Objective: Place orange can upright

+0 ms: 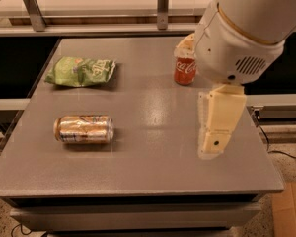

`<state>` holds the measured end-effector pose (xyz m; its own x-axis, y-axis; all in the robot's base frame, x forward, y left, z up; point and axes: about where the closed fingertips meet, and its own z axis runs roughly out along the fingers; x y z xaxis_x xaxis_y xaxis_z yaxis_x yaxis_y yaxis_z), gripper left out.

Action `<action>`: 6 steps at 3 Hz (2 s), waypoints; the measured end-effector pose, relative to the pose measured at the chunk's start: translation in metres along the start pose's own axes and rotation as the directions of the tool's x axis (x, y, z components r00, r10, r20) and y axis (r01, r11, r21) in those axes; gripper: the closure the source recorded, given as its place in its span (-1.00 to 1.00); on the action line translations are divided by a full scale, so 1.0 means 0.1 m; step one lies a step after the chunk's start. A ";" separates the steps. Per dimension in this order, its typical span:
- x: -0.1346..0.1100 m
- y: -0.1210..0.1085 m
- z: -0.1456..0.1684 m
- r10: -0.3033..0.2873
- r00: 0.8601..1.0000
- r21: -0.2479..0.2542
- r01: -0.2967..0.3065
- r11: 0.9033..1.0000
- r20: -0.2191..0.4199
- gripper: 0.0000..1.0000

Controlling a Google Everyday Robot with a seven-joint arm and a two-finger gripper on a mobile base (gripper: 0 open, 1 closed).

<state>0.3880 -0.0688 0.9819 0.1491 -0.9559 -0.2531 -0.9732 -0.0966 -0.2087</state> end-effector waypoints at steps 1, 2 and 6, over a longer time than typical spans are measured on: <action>-0.55 0.16 0.03 -0.117 0.993 0.032 0.117 0.993 -0.006 -1.00; -0.56 0.16 0.03 -0.118 0.993 0.034 0.118 0.992 -0.007 -1.00; -0.89 0.04 0.25 -0.139 0.990 0.034 0.139 0.990 -0.004 -1.00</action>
Offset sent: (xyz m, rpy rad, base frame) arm -0.0114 0.0379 -0.0116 -0.0206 -0.0062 0.0797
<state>0.3756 0.0233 0.9801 0.2826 -0.9342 -0.2178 -0.9364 -0.2194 -0.2740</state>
